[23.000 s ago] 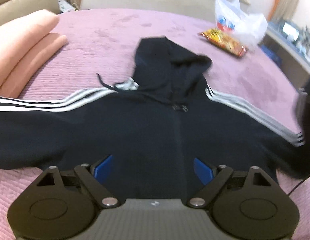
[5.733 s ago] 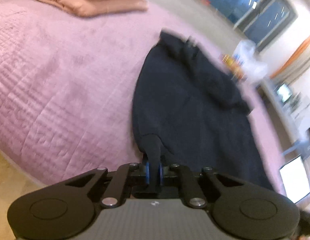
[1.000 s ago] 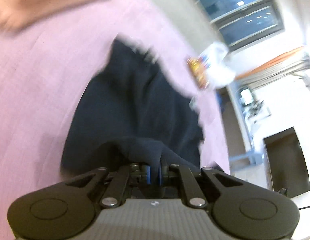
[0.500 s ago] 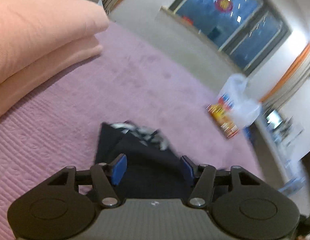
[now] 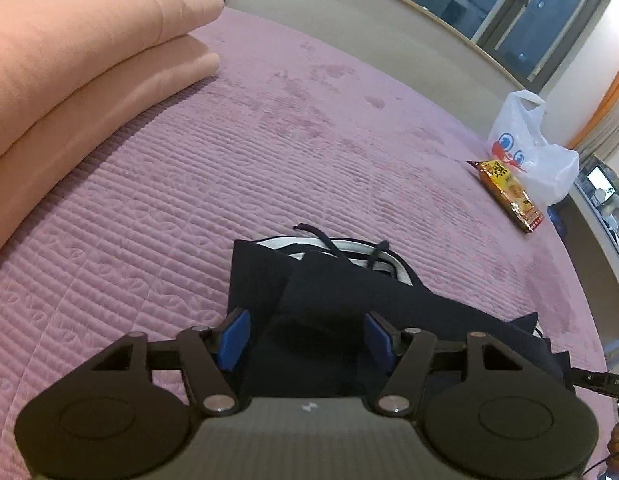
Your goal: Fold large clothes
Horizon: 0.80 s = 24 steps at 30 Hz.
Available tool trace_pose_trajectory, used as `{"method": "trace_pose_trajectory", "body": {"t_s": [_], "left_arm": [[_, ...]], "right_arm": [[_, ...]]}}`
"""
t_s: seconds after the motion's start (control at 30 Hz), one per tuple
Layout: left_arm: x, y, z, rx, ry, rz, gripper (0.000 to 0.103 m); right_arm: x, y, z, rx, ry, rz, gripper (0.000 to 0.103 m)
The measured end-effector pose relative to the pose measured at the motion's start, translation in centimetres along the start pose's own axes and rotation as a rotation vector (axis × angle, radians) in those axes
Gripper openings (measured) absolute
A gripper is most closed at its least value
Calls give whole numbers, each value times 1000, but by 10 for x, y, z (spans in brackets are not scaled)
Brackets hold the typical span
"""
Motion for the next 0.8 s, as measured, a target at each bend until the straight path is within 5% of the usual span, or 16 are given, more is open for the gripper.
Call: {"method": "trace_pose_trajectory", "body": {"t_s": [0.17, 0.3, 0.33, 0.37, 0.4, 0.43, 0.5, 0.6, 0.8], "left_arm": [[9, -25, -9, -32, -21, -53, 72], [14, -53, -16, -166, 56, -129, 68], [15, -58, -15, -187, 62, -140, 59], [14, -62, -12, -191, 43, -143, 38], [13, -62, -7, -167, 10, -130, 26], [11, -61, -3, -139, -26, -109, 14], [5, -50, 5, -128, -72, -50, 12], [-4, -25, 18, -107, -114, 33, 12], [10, 31, 30, -210, -70, 196, 12]], "right_arm": [[4, -22, 7, 22, -49, -71, 74], [4, -29, -2, 9, -30, -77, 76], [4, -30, -6, -2, -17, -76, 77], [4, -31, -11, -11, 1, -73, 77], [2, -29, -17, -28, 31, -53, 70], [0, -26, -23, -53, 70, -32, 51], [-7, -18, -35, -104, 149, 5, 22], [-18, 3, -45, -148, 204, 81, 13], [-14, 67, -75, -187, 294, 283, 11]]}}
Point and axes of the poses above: each gripper's, at about its wrist camera, not at the fingertips, and y roughly against the way its jaws point, z to its right, x to its top, the point moved 1 cm from there along -y, roughly the way its jaws point, and after that the axes turned 2 degrees about y, right-handed, at the moved point
